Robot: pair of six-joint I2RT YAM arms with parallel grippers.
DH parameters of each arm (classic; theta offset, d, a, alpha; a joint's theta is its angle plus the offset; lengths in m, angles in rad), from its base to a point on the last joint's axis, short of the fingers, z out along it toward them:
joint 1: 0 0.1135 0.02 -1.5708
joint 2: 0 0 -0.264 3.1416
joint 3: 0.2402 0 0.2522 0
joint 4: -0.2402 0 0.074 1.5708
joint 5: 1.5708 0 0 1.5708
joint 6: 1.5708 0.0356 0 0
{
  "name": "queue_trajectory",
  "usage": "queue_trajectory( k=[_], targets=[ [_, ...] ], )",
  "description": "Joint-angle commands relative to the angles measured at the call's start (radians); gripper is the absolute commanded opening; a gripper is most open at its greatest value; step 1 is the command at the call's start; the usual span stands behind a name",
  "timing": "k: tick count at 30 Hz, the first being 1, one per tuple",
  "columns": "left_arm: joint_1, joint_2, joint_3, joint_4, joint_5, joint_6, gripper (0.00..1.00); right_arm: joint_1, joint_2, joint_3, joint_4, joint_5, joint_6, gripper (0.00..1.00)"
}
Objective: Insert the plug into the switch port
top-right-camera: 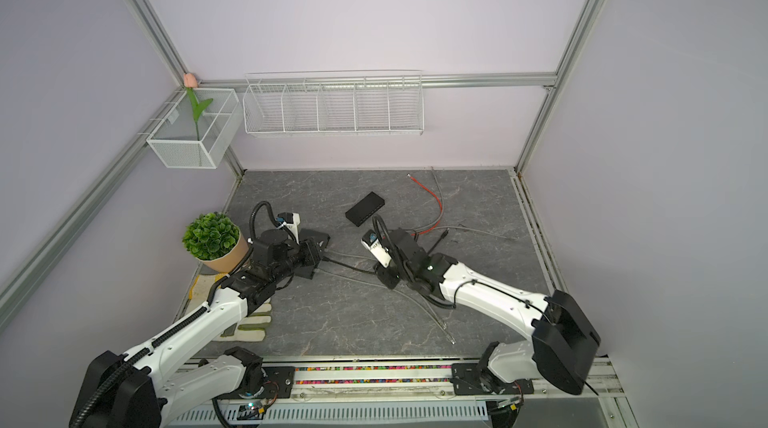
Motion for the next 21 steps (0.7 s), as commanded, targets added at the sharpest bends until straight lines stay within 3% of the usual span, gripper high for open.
queue_trajectory(
  k=[1, 4, 10, 13, 18, 21],
  targets=[
    [-0.005, 0.018, 0.031, 0.032, -0.001, 0.019, 0.57, 0.022, -0.111, -0.12, 0.054, -0.064, 0.221, 0.4],
    [-0.004, 0.055, 0.043, 0.07, 0.016, 0.006, 0.57, 0.028, -0.145, -0.199, 0.068, -0.038, 0.286, 0.43],
    [0.015, 0.328, 0.246, 0.065, 0.083, 0.032, 0.57, -0.021, -0.034, -0.189, 0.127, 0.221, 0.253, 0.5],
    [0.038, 0.515, 0.442, -0.008, 0.133, 0.068, 0.56, -0.111, 0.131, -0.029, 0.077, 0.175, 0.179, 0.48],
    [0.07, 0.804, 0.835, -0.258, 0.099, 0.148, 0.56, -0.183, 0.384, 0.342, -0.055, 0.186, -0.017, 0.44],
    [0.093, 0.995, 1.102, -0.429, 0.123, 0.187, 0.56, -0.268, 0.487, 0.487, -0.115, 0.043, -0.102, 0.44]
  ],
)
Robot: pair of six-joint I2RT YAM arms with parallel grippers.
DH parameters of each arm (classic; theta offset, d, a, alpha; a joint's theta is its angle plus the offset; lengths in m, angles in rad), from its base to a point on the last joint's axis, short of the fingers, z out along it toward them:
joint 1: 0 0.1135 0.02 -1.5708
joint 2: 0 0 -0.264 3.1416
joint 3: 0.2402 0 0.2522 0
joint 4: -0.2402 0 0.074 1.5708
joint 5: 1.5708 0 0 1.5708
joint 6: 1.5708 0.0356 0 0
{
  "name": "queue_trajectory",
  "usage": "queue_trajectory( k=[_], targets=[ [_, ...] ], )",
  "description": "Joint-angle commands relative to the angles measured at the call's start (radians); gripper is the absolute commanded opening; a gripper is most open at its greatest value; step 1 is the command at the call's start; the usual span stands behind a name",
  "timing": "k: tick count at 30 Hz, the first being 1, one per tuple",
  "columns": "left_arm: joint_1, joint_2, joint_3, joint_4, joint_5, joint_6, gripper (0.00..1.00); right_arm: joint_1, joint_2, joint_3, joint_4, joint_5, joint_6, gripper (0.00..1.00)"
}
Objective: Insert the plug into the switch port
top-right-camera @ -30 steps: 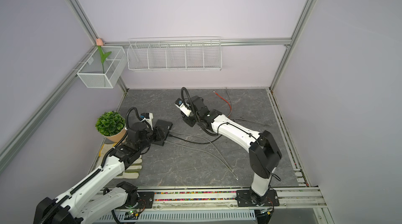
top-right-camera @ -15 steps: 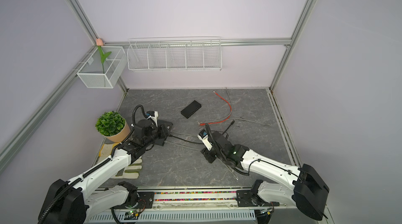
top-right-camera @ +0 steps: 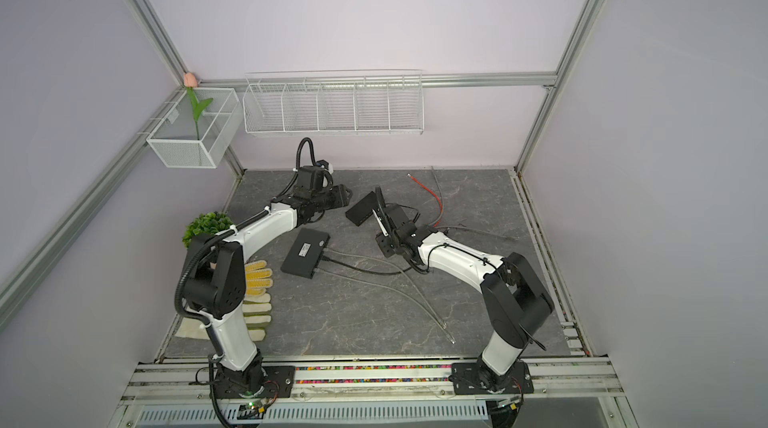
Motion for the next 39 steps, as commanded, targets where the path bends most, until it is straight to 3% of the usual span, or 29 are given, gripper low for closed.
queue_trajectory(
  k=[1, 5, 10, 14, 18, 25, 28, 39],
  targets=[
    [0.029, 0.166, 0.235, -0.246, 0.028, 0.075, 0.56, -0.09, 0.079, 0.113, -0.107, -0.135, -0.14, 0.44],
    [0.039, 0.322, 0.427, -0.31, 0.058, 0.081, 0.55, -0.179, 0.18, 0.231, -0.113, -0.326, -0.166, 0.45],
    [0.041, 0.427, 0.526, -0.317, 0.092, 0.077, 0.55, -0.245, 0.388, 0.414, -0.084, -0.367, -0.077, 0.44],
    [0.041, 0.453, 0.523, -0.295, 0.14, 0.058, 0.55, -0.29, 0.541, 0.546, -0.022, -0.479, 0.019, 0.4],
    [0.04, 0.442, 0.459, -0.251, 0.146, 0.045, 0.55, -0.318, 0.653, 0.67, 0.025, -0.488, 0.12, 0.42],
    [0.039, 0.397, 0.315, -0.161, 0.162, 0.021, 0.55, -0.338, 0.923, 1.115, -0.159, -0.567, 0.221, 0.47],
    [0.04, 0.361, 0.235, -0.113, 0.17, 0.009, 0.55, -0.339, 0.998, 1.224, -0.168, -0.623, 0.249, 0.47],
    [0.027, 0.142, -0.166, 0.173, 0.237, -0.082, 0.54, -0.314, 1.001, 1.178, -0.156, -0.776, 0.247, 0.44]
  ],
)
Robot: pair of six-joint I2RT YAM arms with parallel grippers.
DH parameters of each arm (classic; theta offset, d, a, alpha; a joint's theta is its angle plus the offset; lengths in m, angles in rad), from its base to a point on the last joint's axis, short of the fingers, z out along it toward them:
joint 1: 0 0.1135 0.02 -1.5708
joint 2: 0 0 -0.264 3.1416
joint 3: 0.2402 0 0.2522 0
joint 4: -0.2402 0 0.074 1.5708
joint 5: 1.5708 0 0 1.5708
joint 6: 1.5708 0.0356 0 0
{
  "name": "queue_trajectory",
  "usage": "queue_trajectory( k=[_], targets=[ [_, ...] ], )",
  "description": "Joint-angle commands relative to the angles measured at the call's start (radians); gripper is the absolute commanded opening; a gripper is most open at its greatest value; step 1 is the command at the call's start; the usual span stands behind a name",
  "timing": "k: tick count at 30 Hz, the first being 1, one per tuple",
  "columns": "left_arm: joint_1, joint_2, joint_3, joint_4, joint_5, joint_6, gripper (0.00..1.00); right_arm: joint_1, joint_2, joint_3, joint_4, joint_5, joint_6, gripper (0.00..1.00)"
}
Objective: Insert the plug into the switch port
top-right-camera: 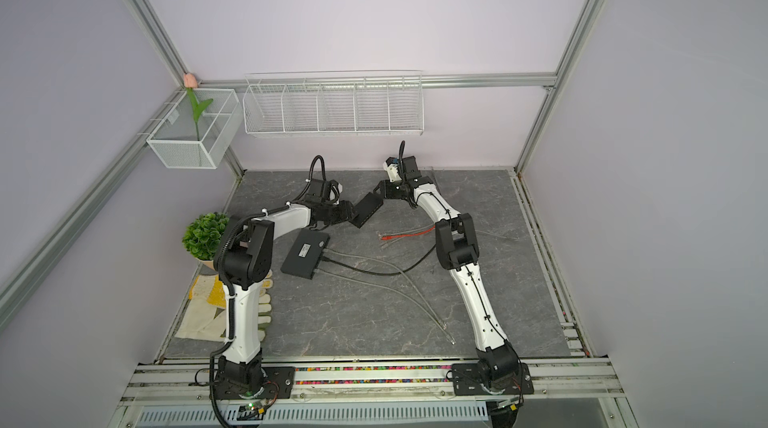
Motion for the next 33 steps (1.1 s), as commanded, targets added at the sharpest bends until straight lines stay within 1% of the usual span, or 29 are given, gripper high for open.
queue_trajectory(
  k=[1, 4, 6, 9, 13, 17, 20, 23, 26, 30, 33],
  targets=[
    [-0.012, -0.083, -0.106, 0.092, 0.025, -0.047, 0.54, 0.021, -0.001, -0.021, -0.034, -0.073, -0.008, 0.44],
    [-0.012, -0.165, -0.189, 0.14, 0.032, -0.062, 0.54, 0.04, -0.017, -0.041, -0.047, -0.082, -0.034, 0.44],
    [-0.012, -0.211, -0.223, 0.145, 0.013, -0.059, 0.54, 0.049, -0.027, -0.055, -0.058, -0.094, -0.047, 0.43],
    [-0.007, -0.25, -0.234, 0.118, -0.029, -0.045, 0.54, 0.057, -0.047, -0.108, -0.04, -0.108, -0.054, 0.41],
    [0.005, -0.29, -0.267, 0.126, -0.038, -0.044, 0.54, 0.058, -0.097, -0.211, 0.028, -0.123, -0.047, 0.4],
    [0.019, -0.28, -0.244, 0.1, -0.059, -0.027, 0.54, 0.058, -0.145, -0.265, 0.049, -0.107, -0.049, 0.4],
    [0.031, -0.231, -0.199, 0.08, -0.056, -0.022, 0.54, 0.057, -0.212, -0.337, 0.081, -0.093, -0.052, 0.43],
    [0.032, -0.188, -0.161, 0.063, -0.06, -0.008, 0.54, 0.056, -0.328, -0.466, 0.13, -0.035, -0.073, 0.45],
    [0.032, -0.158, -0.138, 0.059, -0.065, 0.002, 0.54, 0.053, -0.467, -0.599, 0.149, 0.052, -0.128, 0.47],
    [0.031, -0.109, -0.098, 0.043, -0.063, 0.013, 0.54, 0.053, -0.605, -0.745, 0.108, 0.174, -0.231, 0.47],
    [0.032, -0.081, -0.09, 0.047, -0.05, 0.013, 0.54, 0.053, -0.647, -0.8, 0.024, 0.23, -0.286, 0.47]
  ],
)
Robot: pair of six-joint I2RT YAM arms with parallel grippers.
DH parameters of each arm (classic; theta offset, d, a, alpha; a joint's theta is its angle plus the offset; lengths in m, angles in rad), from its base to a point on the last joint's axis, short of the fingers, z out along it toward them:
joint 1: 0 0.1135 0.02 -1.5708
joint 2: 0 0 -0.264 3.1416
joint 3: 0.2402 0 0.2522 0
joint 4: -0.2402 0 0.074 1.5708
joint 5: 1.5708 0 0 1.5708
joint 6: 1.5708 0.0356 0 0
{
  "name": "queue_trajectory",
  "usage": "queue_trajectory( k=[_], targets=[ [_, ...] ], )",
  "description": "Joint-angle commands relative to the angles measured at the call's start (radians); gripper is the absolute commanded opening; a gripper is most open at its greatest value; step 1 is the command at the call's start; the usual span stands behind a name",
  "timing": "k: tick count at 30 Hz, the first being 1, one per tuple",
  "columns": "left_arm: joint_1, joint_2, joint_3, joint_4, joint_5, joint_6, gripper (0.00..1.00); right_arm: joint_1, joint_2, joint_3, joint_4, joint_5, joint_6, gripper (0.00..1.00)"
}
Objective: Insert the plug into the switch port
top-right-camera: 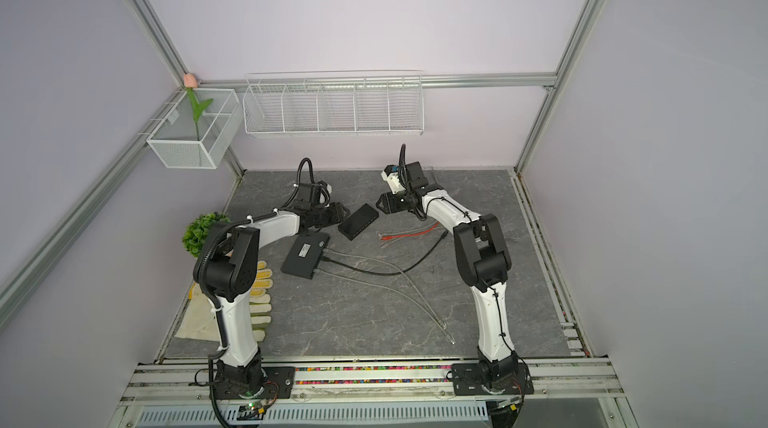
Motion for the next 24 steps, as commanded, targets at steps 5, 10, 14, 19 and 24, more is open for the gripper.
queue_trajectory(
  k=[5, 10, 14, 19, 24],
  targets=[
    [0.0, 0.027, -0.014, 0.046, 0.066, 0.004, 0.54, 0.005, -0.074, -0.196, -0.045, 0.108, -0.114, 0.45],
    [-0.023, -0.01, -0.095, 0.098, 0.106, -0.02, 0.54, 0.007, -0.085, -0.256, -0.023, 0.127, -0.113, 0.44],
    [-0.037, -0.069, -0.194, 0.188, 0.154, -0.067, 0.54, 0.007, -0.099, -0.285, -0.014, 0.124, -0.122, 0.43],
    [-0.042, -0.168, -0.296, 0.285, 0.213, -0.119, 0.54, 0.008, -0.103, -0.298, -0.025, 0.122, -0.155, 0.43],
    [-0.042, -0.261, -0.315, 0.212, 0.154, -0.084, 0.54, 0.017, -0.092, -0.291, -0.044, 0.129, -0.204, 0.44]
  ],
)
